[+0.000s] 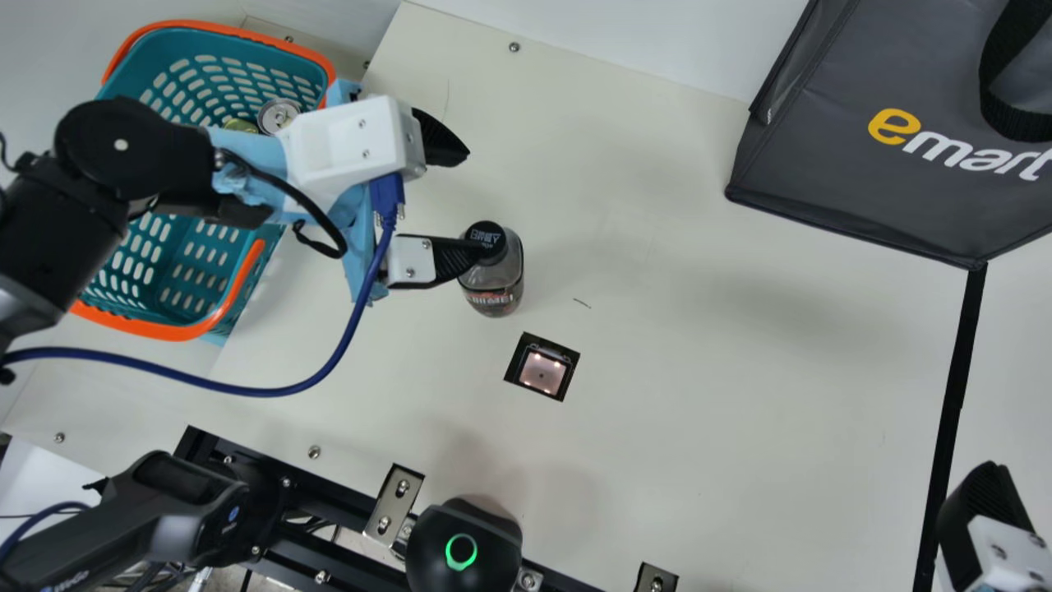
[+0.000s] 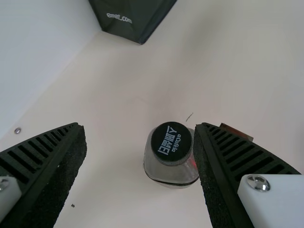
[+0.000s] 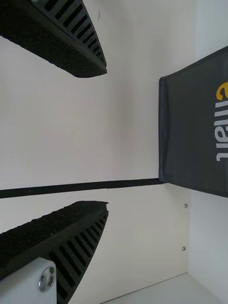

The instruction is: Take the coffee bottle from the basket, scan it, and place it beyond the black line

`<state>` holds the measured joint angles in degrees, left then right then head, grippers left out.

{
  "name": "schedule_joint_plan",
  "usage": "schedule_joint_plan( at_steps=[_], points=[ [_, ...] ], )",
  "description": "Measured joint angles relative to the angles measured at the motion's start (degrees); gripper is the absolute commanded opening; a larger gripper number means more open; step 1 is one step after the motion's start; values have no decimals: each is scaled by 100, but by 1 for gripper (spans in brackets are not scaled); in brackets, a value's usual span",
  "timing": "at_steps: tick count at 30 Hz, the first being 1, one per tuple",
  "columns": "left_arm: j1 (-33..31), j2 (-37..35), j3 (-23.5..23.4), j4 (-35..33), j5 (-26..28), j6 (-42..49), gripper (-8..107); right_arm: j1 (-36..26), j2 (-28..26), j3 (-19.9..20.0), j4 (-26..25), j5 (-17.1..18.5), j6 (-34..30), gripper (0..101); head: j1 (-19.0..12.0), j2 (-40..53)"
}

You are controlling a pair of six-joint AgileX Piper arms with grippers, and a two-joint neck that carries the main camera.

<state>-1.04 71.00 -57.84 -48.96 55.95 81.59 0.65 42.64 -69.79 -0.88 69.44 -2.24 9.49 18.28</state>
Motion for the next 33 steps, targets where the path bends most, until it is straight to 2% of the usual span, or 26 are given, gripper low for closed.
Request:
schedule_joint_plan(
  at_steps=[11,33],
  points=[
    [34,-676,155,289,-394,-1073,90,0,0,0,0,-6,0,91,0,0],
    [47,-1792,463,1379,-1147,-3325,90,0,0,0,0,-6,0,91,0,0]
  ],
)
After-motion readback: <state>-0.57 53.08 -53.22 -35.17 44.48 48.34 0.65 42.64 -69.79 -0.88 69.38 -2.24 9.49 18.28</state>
